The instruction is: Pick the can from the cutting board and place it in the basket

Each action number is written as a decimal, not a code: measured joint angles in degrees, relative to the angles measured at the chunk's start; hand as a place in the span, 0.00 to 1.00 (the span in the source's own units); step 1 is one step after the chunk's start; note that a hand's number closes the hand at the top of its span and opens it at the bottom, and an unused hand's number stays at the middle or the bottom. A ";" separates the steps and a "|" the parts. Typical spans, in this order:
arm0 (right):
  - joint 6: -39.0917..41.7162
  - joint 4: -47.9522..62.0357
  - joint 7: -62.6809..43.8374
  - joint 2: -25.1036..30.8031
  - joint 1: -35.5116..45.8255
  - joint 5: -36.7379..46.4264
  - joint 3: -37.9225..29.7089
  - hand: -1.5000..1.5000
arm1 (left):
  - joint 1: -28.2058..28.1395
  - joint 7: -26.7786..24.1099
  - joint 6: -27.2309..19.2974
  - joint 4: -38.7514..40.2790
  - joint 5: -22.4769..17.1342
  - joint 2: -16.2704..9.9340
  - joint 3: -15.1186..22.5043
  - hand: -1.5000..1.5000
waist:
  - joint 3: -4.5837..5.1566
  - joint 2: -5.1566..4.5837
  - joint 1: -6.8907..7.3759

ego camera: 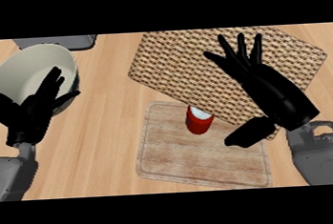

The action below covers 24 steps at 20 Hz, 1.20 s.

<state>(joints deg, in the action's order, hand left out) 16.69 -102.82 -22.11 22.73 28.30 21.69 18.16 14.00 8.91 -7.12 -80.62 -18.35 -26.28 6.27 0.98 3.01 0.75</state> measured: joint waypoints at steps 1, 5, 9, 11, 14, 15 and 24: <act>0.17 -0.03 0.71 -0.02 -0.25 -0.44 -0.35 0.00 | -0.02 -0.24 -0.33 0.13 0.26 0.36 0.14 0.50 | 0.05 -0.03 -0.09; 0.61 0.09 2.45 -0.29 -0.75 -0.81 -0.83 0.00 | 0.11 -0.49 -0.29 0.28 0.25 0.56 -0.12 0.50 | 0.13 -0.05 -0.05; 0.51 0.03 3.35 -0.83 -1.31 -0.03 -0.59 0.00 | -0.07 -0.50 -0.31 0.02 0.35 0.61 -0.22 0.50 | 0.20 0.04 0.07; 0.12 0.26 3.83 -0.81 -1.45 1.29 -0.32 0.00 | 0.04 -0.31 -0.27 0.03 0.32 0.61 -0.29 0.50 | 0.24 0.07 0.14; -0.27 0.40 3.73 -0.96 -1.59 2.99 0.07 0.00 | -0.01 -0.02 0.20 -0.17 0.11 0.31 -0.43 0.50 | 0.26 0.16 0.29; -0.36 0.43 4.01 -0.86 -1.70 3.50 0.14 0.00 | 0.05 0.28 0.28 -0.21 0.09 0.19 -0.44 0.50 | 0.29 0.17 0.27; -1.05 0.46 3.81 -1.15 -1.79 9.23 2.75 1.00 | 0.58 0.84 0.12 0.14 0.58 0.53 -0.18 0.50 | 0.27 0.26 0.49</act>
<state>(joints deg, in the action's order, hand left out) 15.64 -102.35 -18.30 21.58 26.52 30.92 20.91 14.59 9.75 -7.01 -80.48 -17.77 -25.76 6.09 1.25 3.27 1.25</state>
